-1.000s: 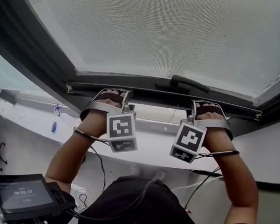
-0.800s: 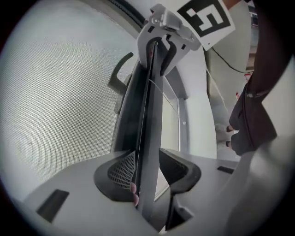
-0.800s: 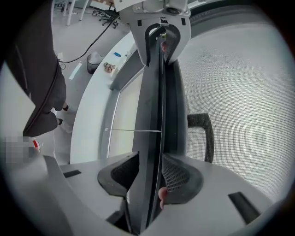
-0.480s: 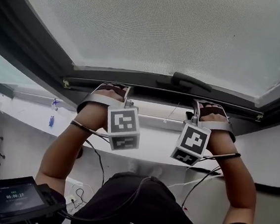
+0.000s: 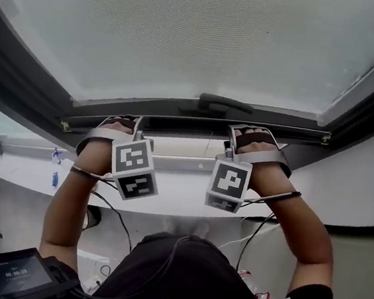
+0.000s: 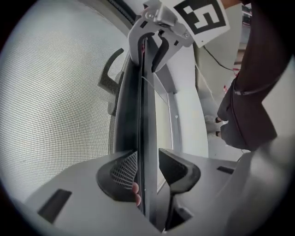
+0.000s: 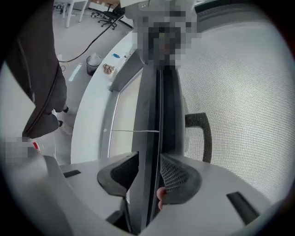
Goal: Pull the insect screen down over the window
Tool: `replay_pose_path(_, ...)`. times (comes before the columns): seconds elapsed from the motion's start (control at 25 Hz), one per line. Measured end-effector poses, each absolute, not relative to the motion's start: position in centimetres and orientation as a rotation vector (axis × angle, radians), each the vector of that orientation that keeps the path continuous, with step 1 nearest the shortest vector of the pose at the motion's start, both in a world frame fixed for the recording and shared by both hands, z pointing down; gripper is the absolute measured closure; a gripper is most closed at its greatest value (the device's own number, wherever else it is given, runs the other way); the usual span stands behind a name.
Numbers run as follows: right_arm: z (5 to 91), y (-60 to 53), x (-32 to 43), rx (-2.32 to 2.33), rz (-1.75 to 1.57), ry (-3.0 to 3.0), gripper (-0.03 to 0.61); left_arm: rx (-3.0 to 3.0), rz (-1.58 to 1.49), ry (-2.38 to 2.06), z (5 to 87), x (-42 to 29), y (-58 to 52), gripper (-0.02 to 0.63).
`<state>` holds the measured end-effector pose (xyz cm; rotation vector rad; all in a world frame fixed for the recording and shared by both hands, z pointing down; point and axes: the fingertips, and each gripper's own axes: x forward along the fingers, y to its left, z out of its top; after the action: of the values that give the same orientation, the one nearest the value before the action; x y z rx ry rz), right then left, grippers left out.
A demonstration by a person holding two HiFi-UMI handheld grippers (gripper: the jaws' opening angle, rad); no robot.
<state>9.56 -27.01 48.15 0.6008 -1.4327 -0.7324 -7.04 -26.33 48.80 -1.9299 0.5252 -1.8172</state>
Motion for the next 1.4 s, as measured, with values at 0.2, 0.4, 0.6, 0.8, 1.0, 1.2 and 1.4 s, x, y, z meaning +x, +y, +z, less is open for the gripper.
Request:
replay_pose_path(0.2,48.1,-26.9,8.8,0.629,-0.738,-1.502,0.437,-1.872,-1.821,0.553,49.0,-7.5,-26.6,0.472)
replay_pose_path(0.4,48.0,-27.3,8.8,0.630,-0.738,-1.524,0.437,-1.865,-1.816,0.558,48.9,-7.5,-27.0,0.472)
replay_pose_path(0.6,48.0,-27.7,8.9,0.643,-0.749,-1.535,0.437,-1.877,-1.789,0.577,48.9,-7.4,-27.5,0.471)
replay_pose_path(0.8,47.7,-27.9,8.8,0.724,-0.775,-1.561,0.440,-1.819,-1.724,0.645,48.7,-7.1,-28.3,0.473)
replay_pose_path(1.0,48.0,-28.3,8.2,0.743,-0.748,-1.590,0.460,-1.857,-1.700,0.678,48.9,-7.6,-28.4,0.495)
replay_pose_path(1.2,48.3,-28.6,8.3,0.712,-0.756,-1.543,0.413,-1.865,-1.702,0.674,48.5,-7.7,-28.7,0.494)
replay_pose_path(1.4,48.7,-29.1,8.0,0.682,-0.758,-1.538,0.413,-1.872,-1.702,0.662,48.8,-7.8,-29.2,0.494)
